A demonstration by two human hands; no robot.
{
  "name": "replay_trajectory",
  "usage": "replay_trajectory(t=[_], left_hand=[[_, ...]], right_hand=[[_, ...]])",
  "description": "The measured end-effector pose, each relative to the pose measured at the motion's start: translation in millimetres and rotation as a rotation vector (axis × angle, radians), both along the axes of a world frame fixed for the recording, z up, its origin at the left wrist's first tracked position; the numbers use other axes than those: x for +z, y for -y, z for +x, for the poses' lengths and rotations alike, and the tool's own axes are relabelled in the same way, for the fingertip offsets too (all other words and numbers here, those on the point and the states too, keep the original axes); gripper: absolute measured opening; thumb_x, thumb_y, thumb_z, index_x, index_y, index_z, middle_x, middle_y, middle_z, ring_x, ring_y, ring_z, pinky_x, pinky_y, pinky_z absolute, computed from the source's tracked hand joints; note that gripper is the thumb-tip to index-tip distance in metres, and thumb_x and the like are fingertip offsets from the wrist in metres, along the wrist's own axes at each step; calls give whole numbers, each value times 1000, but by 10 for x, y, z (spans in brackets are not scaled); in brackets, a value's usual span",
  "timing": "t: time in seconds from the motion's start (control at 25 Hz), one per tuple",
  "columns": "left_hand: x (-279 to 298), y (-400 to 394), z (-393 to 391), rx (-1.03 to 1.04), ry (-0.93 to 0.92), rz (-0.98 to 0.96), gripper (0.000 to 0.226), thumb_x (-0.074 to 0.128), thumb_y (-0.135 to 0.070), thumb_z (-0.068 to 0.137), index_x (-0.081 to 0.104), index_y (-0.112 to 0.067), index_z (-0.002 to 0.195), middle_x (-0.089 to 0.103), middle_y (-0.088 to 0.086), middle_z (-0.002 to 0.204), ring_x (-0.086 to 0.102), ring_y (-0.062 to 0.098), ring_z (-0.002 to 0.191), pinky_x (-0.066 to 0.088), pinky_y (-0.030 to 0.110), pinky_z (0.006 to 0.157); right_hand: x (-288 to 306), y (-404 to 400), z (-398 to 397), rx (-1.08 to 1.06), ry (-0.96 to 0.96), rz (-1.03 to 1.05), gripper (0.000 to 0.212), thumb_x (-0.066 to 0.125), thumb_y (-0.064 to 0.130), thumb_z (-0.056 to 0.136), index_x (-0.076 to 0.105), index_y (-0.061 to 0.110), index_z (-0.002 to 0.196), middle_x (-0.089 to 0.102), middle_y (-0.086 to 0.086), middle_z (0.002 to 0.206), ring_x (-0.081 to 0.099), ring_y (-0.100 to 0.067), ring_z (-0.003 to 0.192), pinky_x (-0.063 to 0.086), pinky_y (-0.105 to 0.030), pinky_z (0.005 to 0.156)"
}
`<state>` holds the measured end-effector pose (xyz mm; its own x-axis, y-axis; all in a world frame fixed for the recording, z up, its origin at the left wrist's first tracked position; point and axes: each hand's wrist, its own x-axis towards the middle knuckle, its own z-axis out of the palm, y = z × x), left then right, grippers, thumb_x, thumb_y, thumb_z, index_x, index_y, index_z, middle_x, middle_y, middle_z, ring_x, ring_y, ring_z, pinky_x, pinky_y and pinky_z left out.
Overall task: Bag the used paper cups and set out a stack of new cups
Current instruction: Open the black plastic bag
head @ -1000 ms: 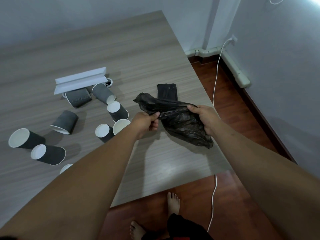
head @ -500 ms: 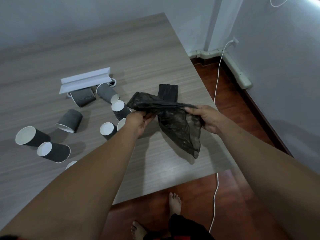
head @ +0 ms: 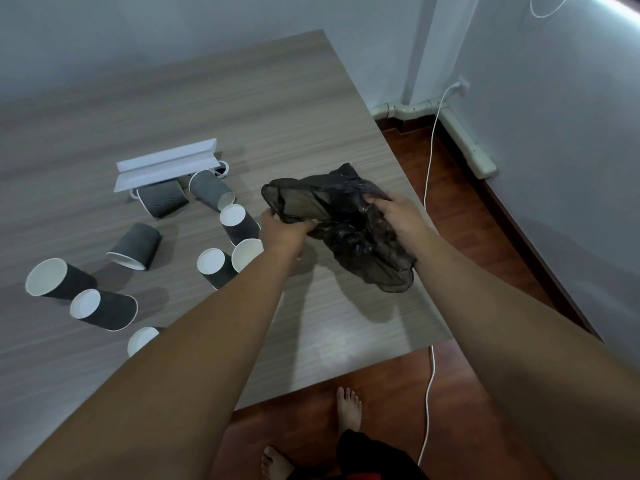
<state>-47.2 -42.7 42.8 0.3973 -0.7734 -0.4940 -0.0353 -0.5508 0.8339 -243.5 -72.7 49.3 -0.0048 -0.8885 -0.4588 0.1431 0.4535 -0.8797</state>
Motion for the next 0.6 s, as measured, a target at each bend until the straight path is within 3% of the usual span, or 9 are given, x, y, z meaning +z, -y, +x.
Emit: replay_trajectory(t=[0.12,0.24,0.32,0.44,0.52,0.6], left_hand=[[-128,34,83,109,-114,170,29,73,-29,86,63,-10,105,65,10,94,62,27,85,55,36,64],[-166,2,83,189,-182,173,21,61,-29,95,56,-17,79,57,6,90,56,24,77,50,34,60],[-139,-17,92,283,-297,128,21,52,-20,98,54,-19,77,56,5,88,51,18,65,45,28,55],[-50,-3,143,414,-607,52,23,37,-5,100,57,-13,95,61,7,87,57,19,72,54,36,75],[32,10,181,341,-618,66,27,34,-6,103,60,-11,100,66,10,88,62,23,77,58,39,71],[169,-39,235,203,-634,142,31,37,-14,102,66,-8,95,74,13,80,66,28,77,56,41,67]], right_hand=[[-16,-51,-19,17,186,39,27,63,8,90,66,2,117,70,-24,113,68,-36,102,55,-48,93],[-63,-80,-111,-54,144,47,22,63,12,91,70,6,111,74,-19,102,72,-34,94,59,-42,83],[-105,-105,-204,-193,48,88,11,64,13,90,71,8,97,75,-14,86,72,-28,79,59,-33,70],[-223,-152,-414,-333,-55,133,7,67,11,85,73,8,86,73,-12,83,71,-26,77,59,-33,69],[-263,-169,-504,-335,-233,56,13,66,17,82,75,8,84,74,-12,84,69,-24,78,56,-31,68],[-211,-152,-523,-289,-445,-55,26,58,24,84,69,1,76,64,-10,74,57,-20,69,42,-26,56]])
